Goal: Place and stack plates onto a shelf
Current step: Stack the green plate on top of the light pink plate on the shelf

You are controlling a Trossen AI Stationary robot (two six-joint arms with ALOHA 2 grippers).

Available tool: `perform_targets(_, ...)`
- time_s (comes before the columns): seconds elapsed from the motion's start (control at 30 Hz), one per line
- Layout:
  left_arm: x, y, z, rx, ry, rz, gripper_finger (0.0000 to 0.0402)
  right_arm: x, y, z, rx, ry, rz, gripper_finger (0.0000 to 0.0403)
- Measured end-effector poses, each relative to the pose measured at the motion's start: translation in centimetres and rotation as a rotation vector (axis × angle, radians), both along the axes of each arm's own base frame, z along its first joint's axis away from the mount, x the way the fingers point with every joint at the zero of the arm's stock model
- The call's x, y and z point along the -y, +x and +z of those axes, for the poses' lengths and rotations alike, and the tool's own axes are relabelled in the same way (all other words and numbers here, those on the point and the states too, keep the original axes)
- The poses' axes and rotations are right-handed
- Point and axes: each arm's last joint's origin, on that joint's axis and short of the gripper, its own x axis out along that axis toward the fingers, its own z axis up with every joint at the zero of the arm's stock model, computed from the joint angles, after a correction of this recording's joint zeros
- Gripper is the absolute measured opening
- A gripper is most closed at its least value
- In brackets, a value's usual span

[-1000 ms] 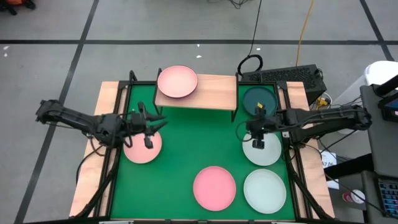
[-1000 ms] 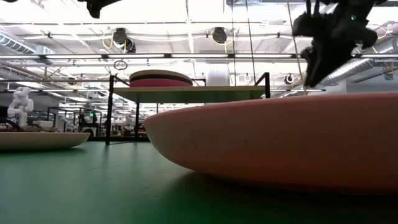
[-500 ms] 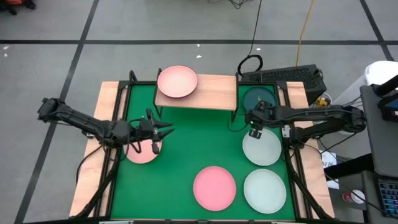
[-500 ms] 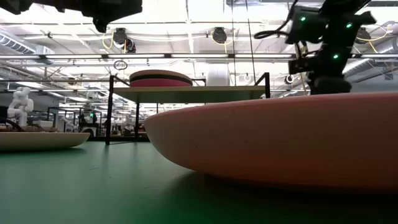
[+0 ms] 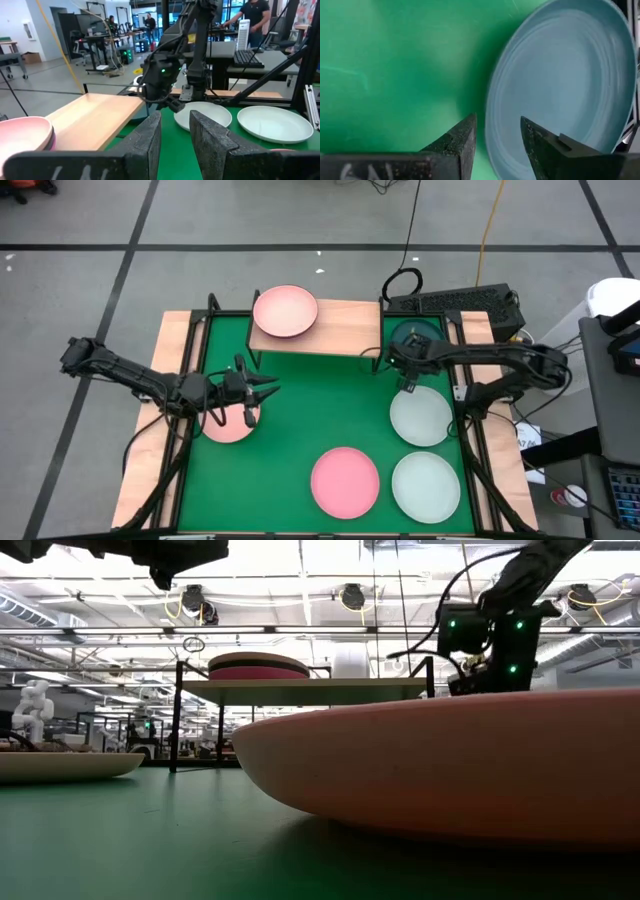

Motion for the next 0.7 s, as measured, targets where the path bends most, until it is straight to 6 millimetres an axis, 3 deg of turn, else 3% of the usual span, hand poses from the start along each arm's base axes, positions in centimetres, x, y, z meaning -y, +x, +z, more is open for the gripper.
perform_targets(0.37,0.0,0.0,0.0,-0.005,-0.003,0.0,0.0108,2.1,-0.2,-1.8,-0.051,0.023,-0.091,0.0127)
perform_targets(0.5,0.0,0.0,-0.1,-0.007,-0.006,0.0,0.0108,2.3,-0.2,-2.1,-0.063,0.031,-0.103,0.0088)
perform_targets(0.63,0.0,0.0,-0.1,-0.007,-0.008,0.0,0.0108,2.3,-0.4,-2.3,-0.069,0.037,-0.11,0.0018)
perform_targets(0.7,0.0,0.0,-0.1,-0.007,-0.008,0.0,0.0108,2.2,-0.5,-2.1,-0.063,0.037,-0.122,0.0008)
